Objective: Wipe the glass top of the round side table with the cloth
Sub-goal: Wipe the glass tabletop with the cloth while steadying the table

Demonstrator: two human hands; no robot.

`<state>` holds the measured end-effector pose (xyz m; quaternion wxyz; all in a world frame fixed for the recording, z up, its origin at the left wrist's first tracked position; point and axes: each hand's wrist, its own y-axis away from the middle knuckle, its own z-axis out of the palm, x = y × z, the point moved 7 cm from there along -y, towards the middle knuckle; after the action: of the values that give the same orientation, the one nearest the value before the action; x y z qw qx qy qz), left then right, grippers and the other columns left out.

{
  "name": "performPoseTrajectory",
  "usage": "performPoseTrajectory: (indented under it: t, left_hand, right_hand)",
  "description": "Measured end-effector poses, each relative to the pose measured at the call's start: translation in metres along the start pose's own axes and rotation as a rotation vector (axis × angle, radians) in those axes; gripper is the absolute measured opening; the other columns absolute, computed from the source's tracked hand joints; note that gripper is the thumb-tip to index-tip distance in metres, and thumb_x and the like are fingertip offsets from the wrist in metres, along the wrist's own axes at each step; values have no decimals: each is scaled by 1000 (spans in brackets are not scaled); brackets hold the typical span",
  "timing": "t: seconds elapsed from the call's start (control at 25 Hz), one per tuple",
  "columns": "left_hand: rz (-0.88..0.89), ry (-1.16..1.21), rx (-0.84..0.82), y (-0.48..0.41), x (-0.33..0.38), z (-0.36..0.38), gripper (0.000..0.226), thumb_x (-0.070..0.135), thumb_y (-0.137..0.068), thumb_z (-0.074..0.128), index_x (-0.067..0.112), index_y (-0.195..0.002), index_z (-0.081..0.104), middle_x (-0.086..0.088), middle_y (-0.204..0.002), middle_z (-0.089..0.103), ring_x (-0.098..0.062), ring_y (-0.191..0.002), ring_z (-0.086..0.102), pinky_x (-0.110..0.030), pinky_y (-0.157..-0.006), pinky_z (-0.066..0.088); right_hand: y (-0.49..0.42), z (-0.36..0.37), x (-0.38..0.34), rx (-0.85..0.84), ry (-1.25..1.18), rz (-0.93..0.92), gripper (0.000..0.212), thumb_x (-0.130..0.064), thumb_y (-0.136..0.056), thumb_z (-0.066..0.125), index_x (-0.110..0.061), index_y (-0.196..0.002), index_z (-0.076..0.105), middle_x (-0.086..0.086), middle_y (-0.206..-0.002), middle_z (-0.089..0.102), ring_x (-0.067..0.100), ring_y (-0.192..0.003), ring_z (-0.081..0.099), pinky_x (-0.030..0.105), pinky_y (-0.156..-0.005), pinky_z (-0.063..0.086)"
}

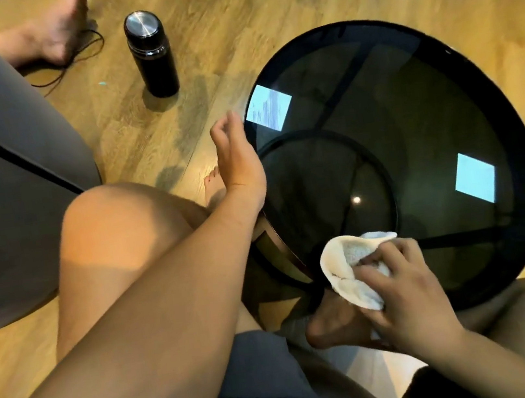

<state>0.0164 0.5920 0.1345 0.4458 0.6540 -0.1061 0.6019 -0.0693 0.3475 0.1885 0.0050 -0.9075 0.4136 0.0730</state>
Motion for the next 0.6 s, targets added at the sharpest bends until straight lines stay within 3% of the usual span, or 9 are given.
performPoseTrajectory:
  t: [0.08, 0.2, 0.28, 0.4, 0.48, 0.6]
  left_hand:
    - [-79, 44, 23, -3, -5, -2, 49, 69, -88, 31, 46, -130, 38, 5, -155, 35, -19, -145, 26, -51, -119, 15]
    - [-83, 157, 65, -8, -6, -4, 49, 62, -95, 35, 37, -138, 37, 2, -154, 37, -18, -144, 27, -36, -110, 20]
    - [-105, 262, 98, -10, -7, -7, 40, 50, -101, 37, 29, -136, 40, -2, -148, 43, -16, -135, 38, -26, -96, 29]
    - [-123, 272, 122, -11, -9, -8, 37, 45, -102, 40, 23, -132, 44, 5, -125, 54, -6, -112, 52, -20, -81, 39]
    - [-9, 93, 88, -8, -1, -3, 49, 49, -98, 41, 21, -138, 42, 3, -132, 53, -10, -119, 50, -24, -92, 40]
    - [308, -252, 34, -3, 15, 6, 70, 60, -88, 33, 17, -143, 39, 0, -150, 42, -15, -138, 37, -36, -114, 30]
  right_hand:
    - [-29, 3, -14, 12, 118, -54, 41, -30, -65, 79, -19, -101, 65, 9, -95, 58, 34, -87, 50, 38, -62, 44]
    - [-95, -6, -49, 86, 195, -126, 39, -38, -80, 64, -25, -117, 58, 7, -97, 58, 31, -84, 51, 38, -65, 37]
    - [-147, -8, -61, 78, 183, -78, 26, -38, -87, 52, -29, -110, 60, 2, -95, 60, 29, -86, 51, 39, -68, 37]
    - [-227, -12, -59, 173, 256, 36, 27, -39, -85, 41, -29, -100, 61, -2, -89, 60, 26, -83, 52, 37, -67, 28]
    - [-271, -16, -42, 205, 221, 120, 24, -37, -88, 41, -30, -101, 60, -2, -94, 60, 26, -89, 52, 39, -70, 28]
    - [-328, -21, 1, 240, 139, 257, 21, -36, -94, 46, -30, -109, 58, -1, -110, 61, 27, -108, 51, 41, -82, 32]
